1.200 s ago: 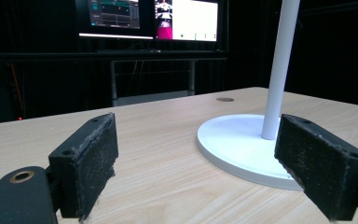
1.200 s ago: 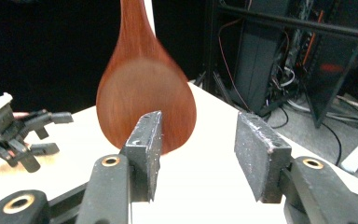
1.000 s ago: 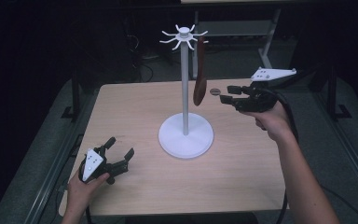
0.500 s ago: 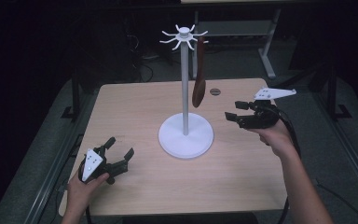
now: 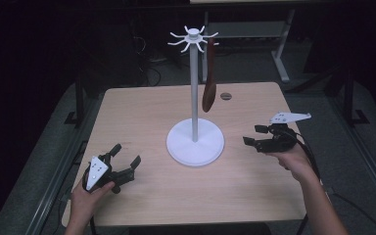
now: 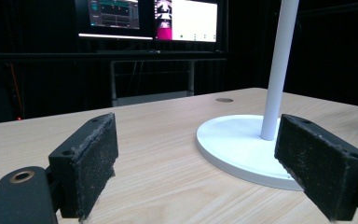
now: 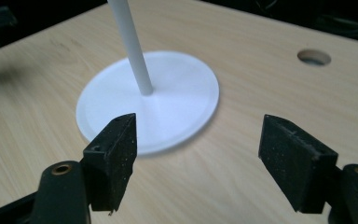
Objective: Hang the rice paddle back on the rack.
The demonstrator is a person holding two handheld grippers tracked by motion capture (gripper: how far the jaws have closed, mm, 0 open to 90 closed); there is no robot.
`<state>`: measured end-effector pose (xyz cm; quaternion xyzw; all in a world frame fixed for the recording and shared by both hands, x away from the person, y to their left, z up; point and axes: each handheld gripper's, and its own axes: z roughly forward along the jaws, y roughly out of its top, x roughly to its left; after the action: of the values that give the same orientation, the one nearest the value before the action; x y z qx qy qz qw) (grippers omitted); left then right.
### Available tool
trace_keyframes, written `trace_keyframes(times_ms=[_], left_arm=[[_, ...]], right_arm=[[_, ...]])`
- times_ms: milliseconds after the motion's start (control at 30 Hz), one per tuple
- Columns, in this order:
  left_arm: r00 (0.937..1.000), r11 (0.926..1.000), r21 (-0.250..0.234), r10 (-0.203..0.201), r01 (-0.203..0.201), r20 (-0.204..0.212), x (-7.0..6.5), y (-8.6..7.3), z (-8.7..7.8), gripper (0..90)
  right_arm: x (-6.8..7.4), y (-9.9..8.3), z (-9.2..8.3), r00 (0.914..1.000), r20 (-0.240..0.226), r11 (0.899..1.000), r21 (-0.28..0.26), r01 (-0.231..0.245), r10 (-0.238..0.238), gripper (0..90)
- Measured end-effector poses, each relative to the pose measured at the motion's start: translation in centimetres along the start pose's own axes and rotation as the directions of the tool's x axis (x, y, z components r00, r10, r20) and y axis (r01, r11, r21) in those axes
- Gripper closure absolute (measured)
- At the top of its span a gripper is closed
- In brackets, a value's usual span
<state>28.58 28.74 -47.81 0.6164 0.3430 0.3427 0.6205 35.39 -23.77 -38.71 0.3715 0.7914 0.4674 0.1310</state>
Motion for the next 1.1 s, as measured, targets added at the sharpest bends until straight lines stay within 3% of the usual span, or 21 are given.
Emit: trace_keyframes(times_ms=[467,833,1100], left_arm=[[1.0000,1.0000,-0.004,0.003,-0.003,0.002,0.0,0.0,0.0,12.9],[1.0000,1.0000,0.003,0.005,-0.005,0.006,-0.1,0.0,-0.1,12.9],[1.0000,1.0000,0.002,0.007,-0.007,0.006,-0.1,0.0,-0.1,12.9]], right_arm=[[0.3,-4.5,0.2,0.9995,0.029,0.995,0.101,-0.017,0.014,22.9],[0.4,-8.2,-0.3,0.9977,0.053,0.981,0.190,-0.051,0.041,18.8],[0.1,-8.8,-0.3,0.9969,0.067,0.974,0.220,-0.054,0.040,18.7]])
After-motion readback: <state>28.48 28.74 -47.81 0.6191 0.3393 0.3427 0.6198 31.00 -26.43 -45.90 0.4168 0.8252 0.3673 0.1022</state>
